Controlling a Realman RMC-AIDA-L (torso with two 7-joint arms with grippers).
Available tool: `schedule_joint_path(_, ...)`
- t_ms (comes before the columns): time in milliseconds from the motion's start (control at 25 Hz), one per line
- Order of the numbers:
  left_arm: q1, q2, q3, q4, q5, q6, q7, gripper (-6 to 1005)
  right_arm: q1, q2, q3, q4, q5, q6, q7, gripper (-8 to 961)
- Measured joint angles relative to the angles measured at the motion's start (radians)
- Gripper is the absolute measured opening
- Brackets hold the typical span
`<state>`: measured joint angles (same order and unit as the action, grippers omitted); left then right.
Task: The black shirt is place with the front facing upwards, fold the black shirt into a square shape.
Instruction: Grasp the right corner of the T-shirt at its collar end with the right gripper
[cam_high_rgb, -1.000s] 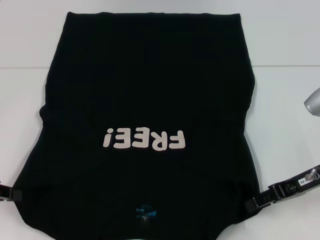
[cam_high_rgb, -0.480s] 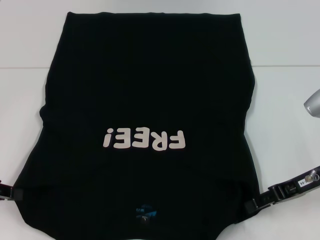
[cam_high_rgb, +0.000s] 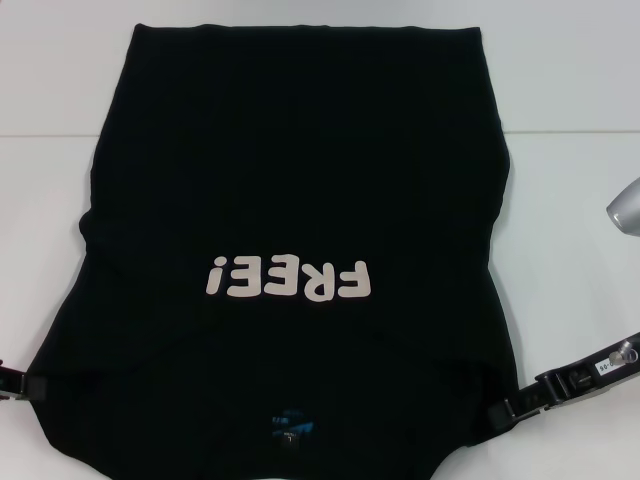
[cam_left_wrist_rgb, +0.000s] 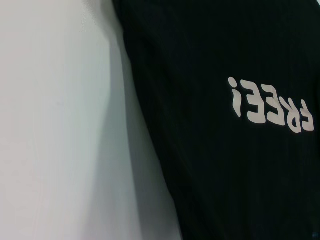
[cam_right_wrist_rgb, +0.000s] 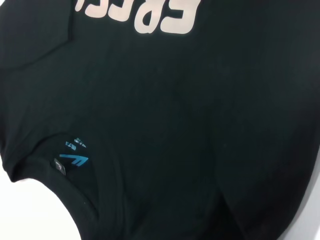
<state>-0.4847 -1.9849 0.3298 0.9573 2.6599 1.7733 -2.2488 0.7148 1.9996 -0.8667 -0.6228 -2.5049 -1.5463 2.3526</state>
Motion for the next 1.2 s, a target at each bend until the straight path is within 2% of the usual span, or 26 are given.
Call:
schedule_joint_path(920, -0.005, 0.0, 0.0, 0.0, -0.002, 0.002, 0.0, 33, 0.012, 0.016, -0.002, -0.001, 0.0, 0.006, -0.006, 548)
schedule_joint_path(1160, -0.005, 0.001, 0.0, 0.0, -0.011, 0.007, 0.0, 33, 0.009, 0.029, -0.001, -0.043, 0.001, 0.013, -0.007, 545)
schedule_joint_path(1200, -0.005, 0.002, 0.0, 0.0, -0.012, 0.008, 0.0, 33, 0.01, 0.029, -0.002, -0.046, 0.0, 0.013, -0.005, 508)
